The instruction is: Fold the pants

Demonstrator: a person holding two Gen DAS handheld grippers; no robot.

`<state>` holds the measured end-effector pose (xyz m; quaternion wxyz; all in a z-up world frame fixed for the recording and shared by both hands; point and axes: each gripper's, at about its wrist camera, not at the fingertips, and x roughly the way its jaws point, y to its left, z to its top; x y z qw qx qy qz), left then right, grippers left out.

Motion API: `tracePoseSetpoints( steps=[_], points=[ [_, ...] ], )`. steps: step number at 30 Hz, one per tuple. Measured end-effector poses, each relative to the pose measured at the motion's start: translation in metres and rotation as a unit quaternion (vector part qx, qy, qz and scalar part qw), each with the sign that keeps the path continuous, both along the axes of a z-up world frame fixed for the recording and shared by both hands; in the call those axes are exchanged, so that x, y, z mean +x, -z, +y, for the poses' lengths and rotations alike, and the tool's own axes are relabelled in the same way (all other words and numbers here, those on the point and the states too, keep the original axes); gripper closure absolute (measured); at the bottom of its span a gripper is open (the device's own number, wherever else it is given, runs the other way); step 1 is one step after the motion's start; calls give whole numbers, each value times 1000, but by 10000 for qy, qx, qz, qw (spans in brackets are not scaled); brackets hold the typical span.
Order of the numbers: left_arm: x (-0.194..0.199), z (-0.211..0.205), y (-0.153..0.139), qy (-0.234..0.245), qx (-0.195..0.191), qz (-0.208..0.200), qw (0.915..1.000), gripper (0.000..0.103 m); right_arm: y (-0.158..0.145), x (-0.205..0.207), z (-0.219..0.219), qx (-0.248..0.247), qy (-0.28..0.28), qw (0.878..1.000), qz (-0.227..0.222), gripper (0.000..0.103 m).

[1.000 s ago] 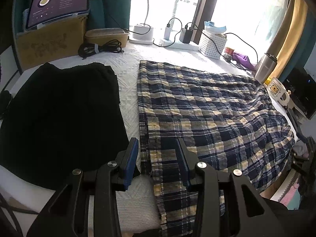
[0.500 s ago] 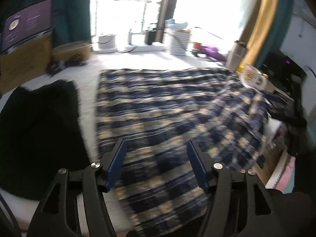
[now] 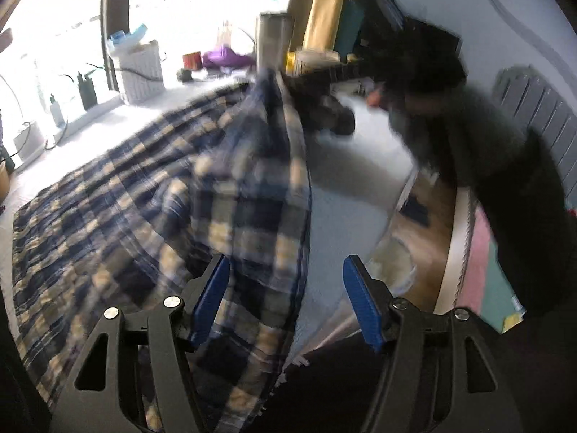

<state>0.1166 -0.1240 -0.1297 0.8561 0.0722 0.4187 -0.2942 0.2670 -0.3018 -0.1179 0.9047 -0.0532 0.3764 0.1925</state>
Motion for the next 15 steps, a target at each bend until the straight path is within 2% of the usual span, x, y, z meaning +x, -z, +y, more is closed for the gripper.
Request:
tracePoseSetpoints(
  steps=[2, 6, 9, 11, 12, 14, 15],
  points=[
    [2, -1, 10, -96, 270, 101, 9995, 38, -2, 4, 0, 89, -4, 10000, 44, 21],
    [-4, 16, 22, -512, 774, -30, 9957, 38, -5, 12, -3, 304, 5, 9994, 145, 21],
    [-11, 34, 26, -700, 851, -189, 9937, 41, -8, 17, -2, 446, 20, 9988, 180, 21],
    [-18, 46, 27, -882, 757, -191, 9930, 68, -10, 17, 1, 419, 14, 9990, 158, 21],
    [-19, 54, 26, -998, 696, -180, 9924, 73, -10, 16, 2, 401, -6, 9991, 154, 21],
    [-20, 66, 22, -1184, 595, -228, 9909, 89, -9, 14, 5, 362, -44, 9992, 143, 21],
    [-22, 75, 17, -1312, 550, -289, 9894, 89, -8, 13, 7, 341, -67, 9993, 136, 21]
  ],
)
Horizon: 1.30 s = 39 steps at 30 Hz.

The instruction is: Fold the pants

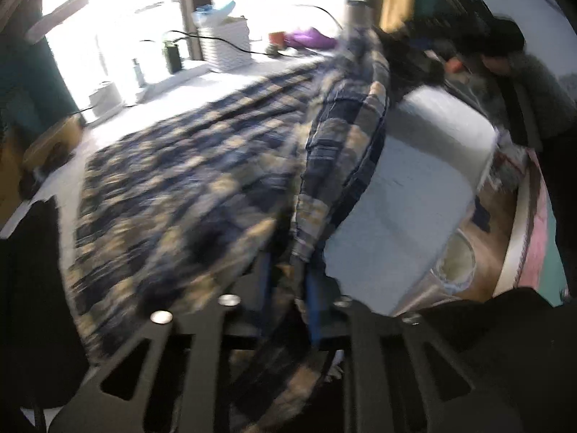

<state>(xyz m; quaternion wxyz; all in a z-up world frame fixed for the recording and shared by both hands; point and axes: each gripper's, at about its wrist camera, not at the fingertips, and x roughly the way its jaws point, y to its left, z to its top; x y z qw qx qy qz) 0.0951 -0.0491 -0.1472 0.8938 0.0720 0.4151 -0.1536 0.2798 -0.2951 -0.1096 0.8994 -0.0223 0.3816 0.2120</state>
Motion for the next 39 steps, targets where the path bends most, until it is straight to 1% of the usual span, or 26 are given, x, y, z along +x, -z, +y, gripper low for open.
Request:
tracePoseSetpoints(
  steps=[2, 5, 8, 11, 15, 18, 20, 22, 25, 28, 30, 32, 33, 34, 36, 38, 39],
  points=[
    [-3, 13, -7, -146, -92, -119, 9998, 90, 1, -3, 1, -36, -14, 10000, -43, 21],
    [5, 26, -16, -338, -126, -239, 9991, 90, 3, -8, 0, -107, -70, 9998, -154, 21],
    [17, 42, -16, -569, -178, -243, 9979, 90, 7, -17, -2, -268, -172, 9990, -324, 21],
    [30, 56, -12, -799, -250, -206, 9963, 90, 11, -32, -5, -515, -230, 9968, -568, 21],
    [43, 64, -8, -970, -195, -174, 9949, 90, 24, -53, -12, -960, -263, 9908, -918, 20],
    [48, 66, -4, -1030, -155, -133, 9945, 90, 36, -66, -15, -1397, -273, 9843, -1043, 20],
    [48, 67, -4, -1068, -159, -124, 9941, 90, 43, -75, -19, -1557, -336, 9809, -1112, 20],
    [44, 66, -8, -1043, -210, -127, 9942, 90, 45, -79, -24, -1609, -311, 9798, -1150, 20],
    [35, 62, -19, -872, -405, -134, 9953, 90, 41, -76, -30, -1438, -275, 9826, -1143, 20],
    [24, 55, -28, -683, -322, -180, 9970, 90, 30, -65, -25, -1173, -230, 9864, -1127, 19],
    [15, 51, -34, -543, -454, -234, 9972, 80, 23, -50, -16, -946, -254, 9903, -989, 19],
    [7, 46, -40, -397, -639, -311, 9967, 45, 20, -38, -9, -791, -275, 9927, -870, 19],
    [4, 43, -43, -321, -713, -356, 9963, 40, 19, -28, -5, -709, -278, 9943, -751, 19],
    [0, 37, -46, -182, -801, -405, 9958, 37, 18, -22, -2, -669, -267, 9953, -654, 20],
    [-5, 24, -48, 158, -905, -398, 9950, 36, 19, -8, 4, -585, -223, 9968, -490, 19],
    [-6, 9, -43, 485, -883, -314, 9944, 36, 19, 3, 6, -471, -174, 9983, -307, 19],
    [-4, 1, -36, 607, -785, -208, 9948, 36, 19, 9, 5, -409, -114, 9988, -227, 19]
  ],
)
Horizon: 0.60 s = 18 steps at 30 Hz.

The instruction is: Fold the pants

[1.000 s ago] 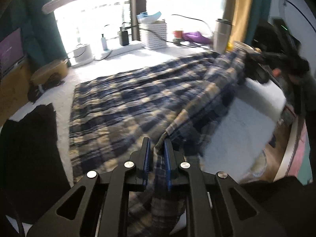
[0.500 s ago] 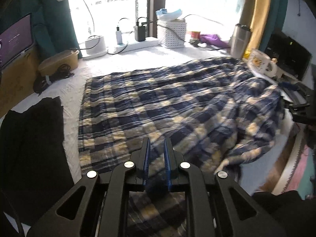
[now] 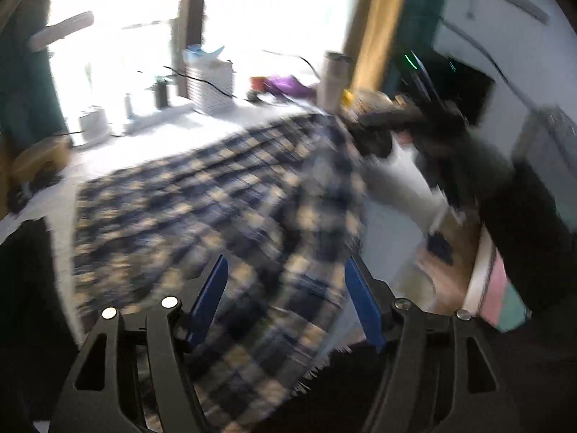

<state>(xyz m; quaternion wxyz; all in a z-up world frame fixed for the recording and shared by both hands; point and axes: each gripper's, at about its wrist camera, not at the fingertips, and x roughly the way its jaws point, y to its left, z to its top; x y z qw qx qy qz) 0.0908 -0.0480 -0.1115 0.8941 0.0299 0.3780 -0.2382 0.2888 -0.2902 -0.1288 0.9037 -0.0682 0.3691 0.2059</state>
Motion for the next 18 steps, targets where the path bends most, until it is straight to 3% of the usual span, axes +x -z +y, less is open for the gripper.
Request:
tracePoseSetpoints(
  steps=[3, 6, 10, 12, 13, 14, 16, 18],
  points=[
    [5, -20, 26, 160, 572, 358, 9976, 36, -2, 12, -4, 147, 127, 9997, 162, 19],
    [3, -22, 43, 70, 984, 424, 9942, 36, -2, 21, -5, 195, 160, 9993, 287, 19],
    [-1, -6, 50, -268, 1224, 351, 9915, 36, -1, 29, -3, 131, 168, 9992, 347, 19],
    [-3, 5, 50, -424, 1327, 235, 9900, 55, -2, 31, -3, 138, 162, 9992, 346, 19],
    [-4, 11, 50, -522, 1413, 214, 9884, 82, -3, 32, -3, 149, 156, 9992, 344, 19],
    [-5, 19, 48, -622, 1355, 222, 9886, 93, -4, 32, -3, 161, 141, 9992, 343, 19],
    [-10, 37, 35, -854, 1156, 81, 9896, 101, -5, 29, -2, 153, 88, 9994, 309, 19],
    [-15, 53, 18, -1069, 985, -106, 9893, 102, -6, 20, -2, 135, -40, 9997, 220, 19]
  ],
)
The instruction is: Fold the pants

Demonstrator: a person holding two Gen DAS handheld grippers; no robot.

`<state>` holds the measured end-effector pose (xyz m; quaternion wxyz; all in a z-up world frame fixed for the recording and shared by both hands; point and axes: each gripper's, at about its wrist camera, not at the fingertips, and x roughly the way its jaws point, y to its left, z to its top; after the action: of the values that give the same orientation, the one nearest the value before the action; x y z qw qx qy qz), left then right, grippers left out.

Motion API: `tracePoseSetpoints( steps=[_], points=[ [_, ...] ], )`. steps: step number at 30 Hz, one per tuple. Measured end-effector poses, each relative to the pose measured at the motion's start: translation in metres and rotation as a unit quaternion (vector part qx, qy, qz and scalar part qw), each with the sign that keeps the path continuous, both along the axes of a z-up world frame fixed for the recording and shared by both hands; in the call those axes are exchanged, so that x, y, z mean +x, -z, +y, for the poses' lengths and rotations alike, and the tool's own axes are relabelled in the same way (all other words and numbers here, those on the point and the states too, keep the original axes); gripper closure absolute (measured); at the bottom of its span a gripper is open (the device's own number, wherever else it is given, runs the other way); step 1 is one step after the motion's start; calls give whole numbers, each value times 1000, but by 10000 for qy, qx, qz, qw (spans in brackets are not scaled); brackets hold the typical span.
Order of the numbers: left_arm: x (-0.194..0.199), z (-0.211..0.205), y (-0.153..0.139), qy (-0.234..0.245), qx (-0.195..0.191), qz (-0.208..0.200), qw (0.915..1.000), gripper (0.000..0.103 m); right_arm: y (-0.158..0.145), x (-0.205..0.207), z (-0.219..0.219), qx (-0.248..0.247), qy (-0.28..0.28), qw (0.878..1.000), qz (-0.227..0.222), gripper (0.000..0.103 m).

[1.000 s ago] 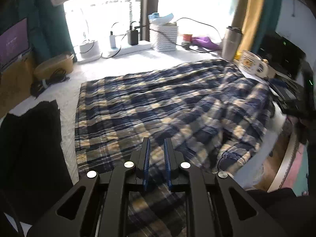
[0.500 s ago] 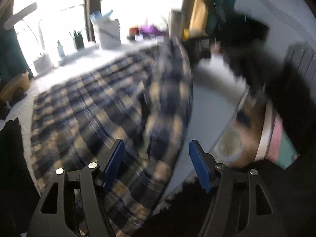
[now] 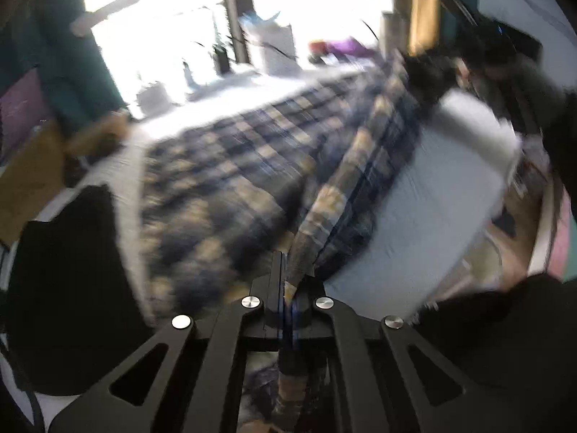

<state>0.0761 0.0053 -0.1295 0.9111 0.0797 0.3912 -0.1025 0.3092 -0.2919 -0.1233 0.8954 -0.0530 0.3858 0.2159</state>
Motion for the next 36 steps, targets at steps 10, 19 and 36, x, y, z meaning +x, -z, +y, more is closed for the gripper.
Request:
tracePoseSetpoints(
  steps=[10, 19, 36],
  points=[
    [52, 38, -8, -490, -434, -117, 9978, 102, 20, -59, -21, -928, -435, 9916, -788, 7],
    [80, 48, -2, -706, -511, 103, 9961, 102, 39, -117, -19, -1595, -260, 9789, -1253, 7],
    [34, 45, 14, -574, -269, 333, 9974, 83, 85, -144, 30, -2784, -370, 9428, -1796, 79]
  ],
)
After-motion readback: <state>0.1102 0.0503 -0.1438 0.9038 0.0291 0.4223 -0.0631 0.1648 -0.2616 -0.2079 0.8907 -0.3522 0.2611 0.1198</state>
